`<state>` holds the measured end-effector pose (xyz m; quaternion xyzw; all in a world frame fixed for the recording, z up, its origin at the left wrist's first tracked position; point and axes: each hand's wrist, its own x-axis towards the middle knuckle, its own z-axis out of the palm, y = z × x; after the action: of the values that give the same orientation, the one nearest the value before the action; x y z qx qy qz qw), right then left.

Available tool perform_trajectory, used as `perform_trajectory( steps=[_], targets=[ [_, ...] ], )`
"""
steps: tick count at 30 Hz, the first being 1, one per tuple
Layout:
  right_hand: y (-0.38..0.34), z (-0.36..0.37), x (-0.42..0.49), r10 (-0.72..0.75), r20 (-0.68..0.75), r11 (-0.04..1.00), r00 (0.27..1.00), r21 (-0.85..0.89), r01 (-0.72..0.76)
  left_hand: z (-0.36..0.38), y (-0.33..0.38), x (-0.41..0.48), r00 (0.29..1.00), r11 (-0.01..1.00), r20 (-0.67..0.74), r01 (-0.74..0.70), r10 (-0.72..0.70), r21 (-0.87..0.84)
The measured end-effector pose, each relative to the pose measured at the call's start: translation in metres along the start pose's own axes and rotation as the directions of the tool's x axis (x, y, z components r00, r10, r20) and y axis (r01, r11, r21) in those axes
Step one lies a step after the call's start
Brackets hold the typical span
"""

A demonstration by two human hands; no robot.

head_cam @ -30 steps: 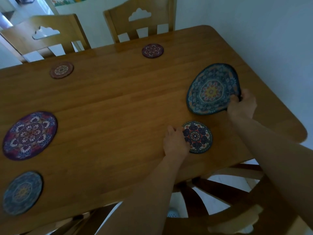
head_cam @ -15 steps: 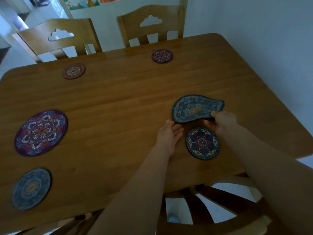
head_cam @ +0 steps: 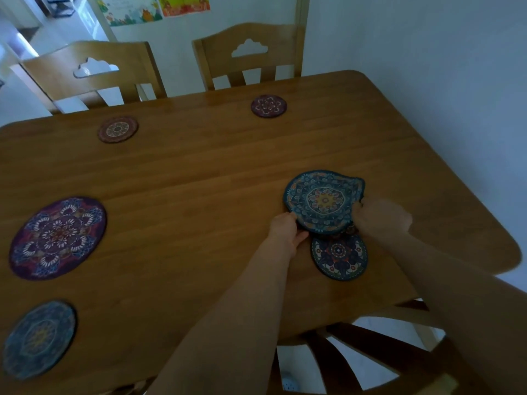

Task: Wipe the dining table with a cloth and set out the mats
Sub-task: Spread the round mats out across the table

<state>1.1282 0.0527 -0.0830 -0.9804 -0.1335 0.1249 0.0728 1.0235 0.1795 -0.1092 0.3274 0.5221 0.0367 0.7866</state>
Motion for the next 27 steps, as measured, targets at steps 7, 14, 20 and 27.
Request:
perform_trajectory(
  steps=[7, 14, 20, 27],
  targets=[
    [-0.004, 0.001, 0.005, 0.215, 0.223, 0.53, 0.951, 0.791, -0.305, 0.008, 0.001, 0.009, 0.996, 0.994, -0.084, 0.027, -0.018, 0.108],
    [-0.024, 0.006, 0.014, 0.346, 0.202, 0.254, 0.916, 0.92, -0.299, 0.004, 0.02, 0.02, 0.98, 0.97, -0.093, -0.159, 0.178, 0.187],
    [-0.073, 0.008, 0.016, 0.288, 0.203, 0.098, 0.936, 0.966, -0.239, -0.052, 0.069, 0.042, 0.91, 0.865, -0.149, -0.303, 0.388, 0.4],
    [-0.124, 0.012, 0.038, 0.228, 0.265, 0.031, 0.937, 0.96, -0.279, -0.142, 0.136, 0.066, 0.792, 0.898, -0.431, -0.333, 0.432, 0.288]
  ],
)
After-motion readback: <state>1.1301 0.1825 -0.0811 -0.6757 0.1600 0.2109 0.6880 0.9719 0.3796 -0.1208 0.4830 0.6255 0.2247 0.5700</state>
